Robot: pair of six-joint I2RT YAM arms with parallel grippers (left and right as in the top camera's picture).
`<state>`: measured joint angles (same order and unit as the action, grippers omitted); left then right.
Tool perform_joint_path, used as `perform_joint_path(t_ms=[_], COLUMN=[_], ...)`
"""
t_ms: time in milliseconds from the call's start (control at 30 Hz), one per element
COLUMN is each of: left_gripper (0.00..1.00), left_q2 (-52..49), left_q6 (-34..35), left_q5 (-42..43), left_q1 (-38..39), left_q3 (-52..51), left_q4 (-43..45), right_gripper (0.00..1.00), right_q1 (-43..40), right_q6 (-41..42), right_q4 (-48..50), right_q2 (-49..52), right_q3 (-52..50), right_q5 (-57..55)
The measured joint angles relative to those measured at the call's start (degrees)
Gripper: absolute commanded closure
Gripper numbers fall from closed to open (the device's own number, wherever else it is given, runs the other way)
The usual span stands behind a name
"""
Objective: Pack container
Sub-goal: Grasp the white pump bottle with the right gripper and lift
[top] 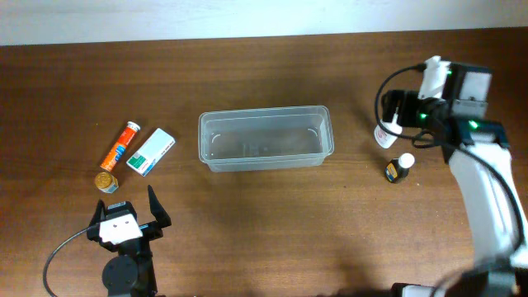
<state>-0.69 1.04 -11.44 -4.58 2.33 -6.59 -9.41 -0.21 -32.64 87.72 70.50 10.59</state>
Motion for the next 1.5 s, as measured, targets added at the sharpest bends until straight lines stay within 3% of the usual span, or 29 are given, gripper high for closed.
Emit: perform_joint_path(t_ms=[233, 367, 633, 933, 1200, 1500], left_gripper=[0.01, 0.0, 0.01, 0.01, 0.01, 0.01], left_q2=[0.0, 0.0, 0.0, 0.0, 0.0, 0.0], left_q6=[0.0, 0.0, 0.0, 0.02, 0.0, 0.0], left_q5=[0.0, 0.0, 0.02, 0.0, 0.0, 0.0], left_q1=[0.0, 0.0, 0.0, 0.0, 0.0, 0.0], left_q3=[0.02, 0.0, 0.0, 0.0, 0.0, 0.0], left_q4=[0.0, 0.0, 0.0, 0.0, 0.0, 0.0], right_gripper=[0.0, 0.14, 0.57, 0.77, 0.82, 0.82], right_q1=[0.0, 0.0, -0.04, -0.04, -0.04, -0.04], right_q6=[0.02, 0.02, 0.15, 0.11, 0.02, -1.33], right_q4=[-0.79, -0.76, -0.55, -0.35, -1.29, -9.25], right_q2=[8.26, 11.54, 16.26, 16.55, 16.55, 16.24], right_q3=[0.0, 0.0, 0.33, 0.39, 1.03, 8.02], right_q5=[0.07, 0.04, -0.15, -0.59, -0.59, -0.61])
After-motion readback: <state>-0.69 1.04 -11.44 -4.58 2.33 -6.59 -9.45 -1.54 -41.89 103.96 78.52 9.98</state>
